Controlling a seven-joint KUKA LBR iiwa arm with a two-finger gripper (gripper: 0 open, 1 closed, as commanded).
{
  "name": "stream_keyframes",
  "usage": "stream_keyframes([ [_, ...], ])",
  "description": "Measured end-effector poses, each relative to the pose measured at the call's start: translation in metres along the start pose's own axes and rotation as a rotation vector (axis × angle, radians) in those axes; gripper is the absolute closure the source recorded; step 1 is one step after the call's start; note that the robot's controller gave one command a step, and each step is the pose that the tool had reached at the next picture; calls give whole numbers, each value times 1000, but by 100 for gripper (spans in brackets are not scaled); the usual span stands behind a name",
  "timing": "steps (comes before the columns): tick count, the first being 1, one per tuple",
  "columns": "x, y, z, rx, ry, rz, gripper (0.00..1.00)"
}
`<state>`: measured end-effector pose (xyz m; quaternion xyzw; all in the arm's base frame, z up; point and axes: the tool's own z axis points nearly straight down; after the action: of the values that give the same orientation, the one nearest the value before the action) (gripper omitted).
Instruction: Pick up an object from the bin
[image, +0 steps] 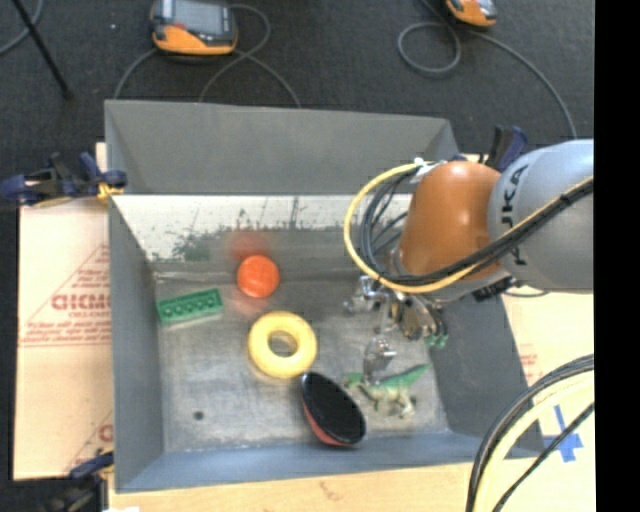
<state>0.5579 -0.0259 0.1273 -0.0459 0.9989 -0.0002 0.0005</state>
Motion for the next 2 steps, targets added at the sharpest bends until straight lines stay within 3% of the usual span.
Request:
stream_keyframes([
  [1,-13,29,17,-1,-7,33,0],
  [2,43,57,54,2,-7,-428,100],
])
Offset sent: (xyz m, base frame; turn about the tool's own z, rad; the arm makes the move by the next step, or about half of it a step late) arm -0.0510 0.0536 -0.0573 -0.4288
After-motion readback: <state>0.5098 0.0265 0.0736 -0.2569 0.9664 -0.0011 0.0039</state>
